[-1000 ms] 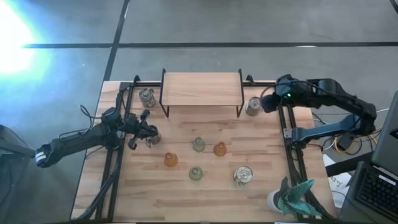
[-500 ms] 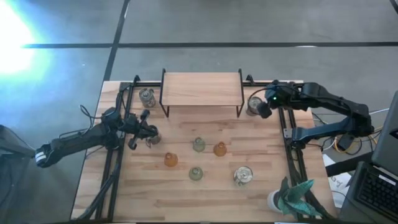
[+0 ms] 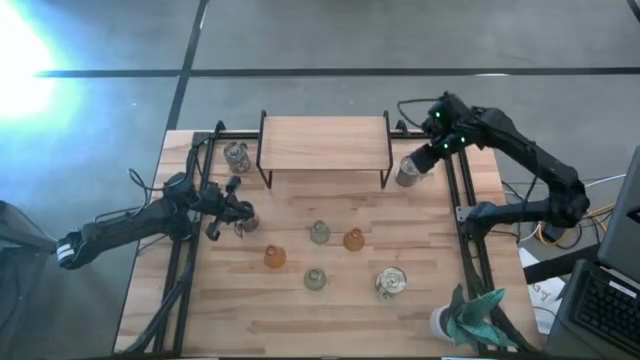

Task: Pick & Place candle stick holders
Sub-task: Put the silver scented candle on the shelf

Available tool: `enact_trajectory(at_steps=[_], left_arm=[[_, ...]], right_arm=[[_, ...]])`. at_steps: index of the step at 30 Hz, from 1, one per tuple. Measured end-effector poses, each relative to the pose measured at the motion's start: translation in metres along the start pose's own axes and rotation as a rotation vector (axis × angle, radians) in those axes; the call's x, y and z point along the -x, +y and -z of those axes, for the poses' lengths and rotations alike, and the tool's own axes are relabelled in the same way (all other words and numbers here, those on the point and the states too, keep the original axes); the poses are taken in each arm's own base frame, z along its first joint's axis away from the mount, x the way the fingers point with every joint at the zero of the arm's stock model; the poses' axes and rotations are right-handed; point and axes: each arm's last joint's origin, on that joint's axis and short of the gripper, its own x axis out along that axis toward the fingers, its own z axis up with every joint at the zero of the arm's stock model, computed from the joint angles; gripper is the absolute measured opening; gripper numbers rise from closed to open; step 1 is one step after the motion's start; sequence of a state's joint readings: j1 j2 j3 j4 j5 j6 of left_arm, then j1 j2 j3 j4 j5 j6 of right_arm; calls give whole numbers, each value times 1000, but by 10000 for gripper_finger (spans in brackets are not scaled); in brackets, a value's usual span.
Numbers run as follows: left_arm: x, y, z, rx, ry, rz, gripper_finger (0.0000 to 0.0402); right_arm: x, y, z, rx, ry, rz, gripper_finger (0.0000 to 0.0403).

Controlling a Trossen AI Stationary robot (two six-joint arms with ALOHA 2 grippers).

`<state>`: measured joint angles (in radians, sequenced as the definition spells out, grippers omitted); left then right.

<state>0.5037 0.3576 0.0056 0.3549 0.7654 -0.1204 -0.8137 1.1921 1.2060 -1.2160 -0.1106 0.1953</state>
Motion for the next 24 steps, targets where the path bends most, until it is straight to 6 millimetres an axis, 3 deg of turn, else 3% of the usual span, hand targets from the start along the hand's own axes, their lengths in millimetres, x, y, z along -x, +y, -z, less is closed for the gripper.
enact_trajectory(at_steps=[6,11,16,24], left_arm=[[0,0,0,0,1,1,17],[0,0,0,0,0,0,18],[0,0,0,0,0,0,16],[0,0,0,0,0,1,17]], right_arm=[[-27,-16,-17,-21,108,14,183],[-56,-19,-29,-7,207,27,235],[-77,-23,-39,6,222,92,250],[-75,-26,-44,39,159,205,237]])
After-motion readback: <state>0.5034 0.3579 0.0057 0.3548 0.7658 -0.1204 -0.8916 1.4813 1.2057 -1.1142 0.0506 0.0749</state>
